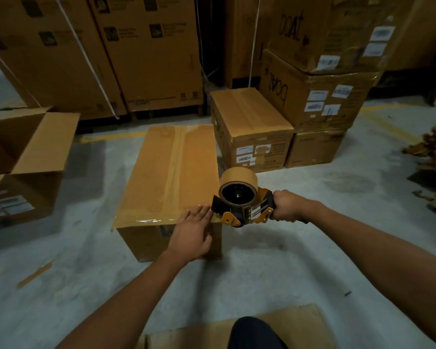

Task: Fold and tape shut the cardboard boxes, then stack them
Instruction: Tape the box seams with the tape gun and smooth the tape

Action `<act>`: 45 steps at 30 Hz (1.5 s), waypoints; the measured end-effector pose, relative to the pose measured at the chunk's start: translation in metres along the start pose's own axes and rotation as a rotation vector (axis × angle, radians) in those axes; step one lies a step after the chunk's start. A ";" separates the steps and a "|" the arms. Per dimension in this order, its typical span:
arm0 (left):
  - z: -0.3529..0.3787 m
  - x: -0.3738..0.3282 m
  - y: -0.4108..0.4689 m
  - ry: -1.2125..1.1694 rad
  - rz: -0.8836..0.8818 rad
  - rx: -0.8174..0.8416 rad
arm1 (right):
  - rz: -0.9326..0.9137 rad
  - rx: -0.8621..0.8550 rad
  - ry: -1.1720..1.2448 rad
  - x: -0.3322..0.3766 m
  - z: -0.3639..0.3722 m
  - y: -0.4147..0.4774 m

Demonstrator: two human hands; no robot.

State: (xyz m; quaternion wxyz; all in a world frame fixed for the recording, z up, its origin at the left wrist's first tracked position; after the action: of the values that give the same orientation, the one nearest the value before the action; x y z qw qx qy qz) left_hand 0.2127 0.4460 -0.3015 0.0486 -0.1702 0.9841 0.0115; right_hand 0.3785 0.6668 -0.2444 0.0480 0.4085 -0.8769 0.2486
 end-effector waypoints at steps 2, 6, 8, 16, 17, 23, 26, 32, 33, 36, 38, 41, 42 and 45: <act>-0.003 -0.001 0.003 0.024 0.003 0.012 | 0.000 -0.006 0.001 0.000 0.001 0.001; -0.006 -0.007 0.006 0.062 -0.007 0.046 | 0.010 -0.015 -0.001 -0.001 0.003 -0.001; -0.006 -0.010 0.008 0.065 -0.013 0.057 | 0.037 -0.009 0.016 -0.001 0.004 -0.002; -0.005 -0.008 0.010 0.055 -0.046 -0.010 | 0.239 0.045 -0.129 -0.087 0.057 -0.027; -0.007 -0.009 0.011 0.068 -0.053 -0.023 | 0.282 0.033 -0.051 -0.099 0.064 -0.031; 0.008 -0.021 0.015 0.153 -0.067 0.001 | 0.322 -0.046 0.413 -0.091 0.092 -0.011; 0.007 -0.023 0.022 0.120 -0.020 0.007 | 0.372 -0.052 0.770 -0.068 0.111 0.003; -0.009 -0.013 0.057 -0.243 0.016 0.034 | 0.470 0.002 1.225 -0.036 0.158 0.032; -0.010 -0.012 0.064 -0.237 0.028 0.025 | 0.487 0.021 1.263 -0.035 0.168 0.036; -0.005 -0.005 0.079 -0.215 0.054 -0.030 | 0.591 0.064 1.370 -0.038 0.196 0.048; 0.000 0.000 0.082 -0.232 0.042 -0.057 | 0.636 0.083 1.404 -0.041 0.211 0.054; 0.003 0.004 0.084 -0.292 0.045 -0.042 | 0.676 0.062 1.433 -0.048 0.223 0.061; 0.002 0.005 0.084 -0.320 0.050 -0.032 | 0.692 0.048 1.392 -0.050 0.225 0.063; 0.000 0.009 0.085 -0.465 0.028 -0.009 | 0.727 -0.059 1.063 -0.057 0.221 0.064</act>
State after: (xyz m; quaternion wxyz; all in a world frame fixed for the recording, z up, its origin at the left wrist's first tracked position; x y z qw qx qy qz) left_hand 0.1755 0.5225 -0.3021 0.2729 -0.1498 0.9487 0.0557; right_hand 0.3954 0.6358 -0.4785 0.3997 -0.0953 -0.8224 0.3934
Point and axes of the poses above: each hand's wrist, its own y-axis towards the middle knuckle, its own z-axis out of the palm, x = y × z, the point moved 3 cm from there along y, towards the middle knuckle, and after that the axes turned 2 degrees about -y, right-handed, at the moved point
